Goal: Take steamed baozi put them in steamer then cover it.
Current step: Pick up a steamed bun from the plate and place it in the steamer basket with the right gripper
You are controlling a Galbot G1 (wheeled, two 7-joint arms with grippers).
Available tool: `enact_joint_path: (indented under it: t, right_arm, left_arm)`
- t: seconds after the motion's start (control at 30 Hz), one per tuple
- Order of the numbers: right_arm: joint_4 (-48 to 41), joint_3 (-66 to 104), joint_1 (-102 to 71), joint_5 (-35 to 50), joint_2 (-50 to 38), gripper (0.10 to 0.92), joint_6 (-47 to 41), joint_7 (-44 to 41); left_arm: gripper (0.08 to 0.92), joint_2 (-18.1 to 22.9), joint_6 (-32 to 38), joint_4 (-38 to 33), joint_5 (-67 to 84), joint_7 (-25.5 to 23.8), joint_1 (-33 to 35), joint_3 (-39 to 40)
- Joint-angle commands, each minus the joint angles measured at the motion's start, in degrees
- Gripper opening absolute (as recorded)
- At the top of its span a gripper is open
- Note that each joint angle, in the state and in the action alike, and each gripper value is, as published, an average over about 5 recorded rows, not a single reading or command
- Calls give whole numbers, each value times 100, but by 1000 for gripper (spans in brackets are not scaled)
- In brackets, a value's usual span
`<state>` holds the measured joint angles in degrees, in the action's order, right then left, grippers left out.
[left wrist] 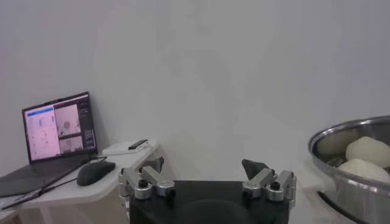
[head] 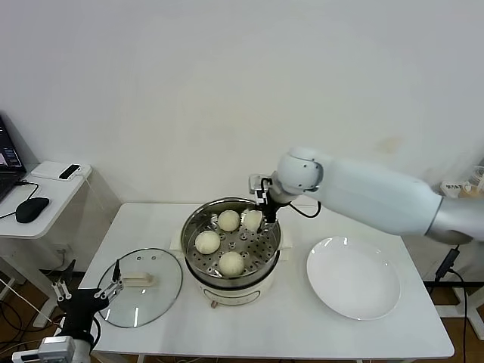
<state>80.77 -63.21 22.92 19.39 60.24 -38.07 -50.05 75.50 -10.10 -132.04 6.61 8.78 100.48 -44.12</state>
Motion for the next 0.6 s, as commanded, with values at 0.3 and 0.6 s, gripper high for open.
enact_joint_path:
  t: [0.3, 0.6]
  right_arm:
    - [-393, -124, -323, -48, 431, 628, -356, 229]
    - [-241, -27, -297, -135, 298, 666, -353, 138]
  left_arm:
    - [823, -10, 12, 36, 21, 4, -29, -50]
    - [823, -3, 26, 64, 17, 7, -35, -52]
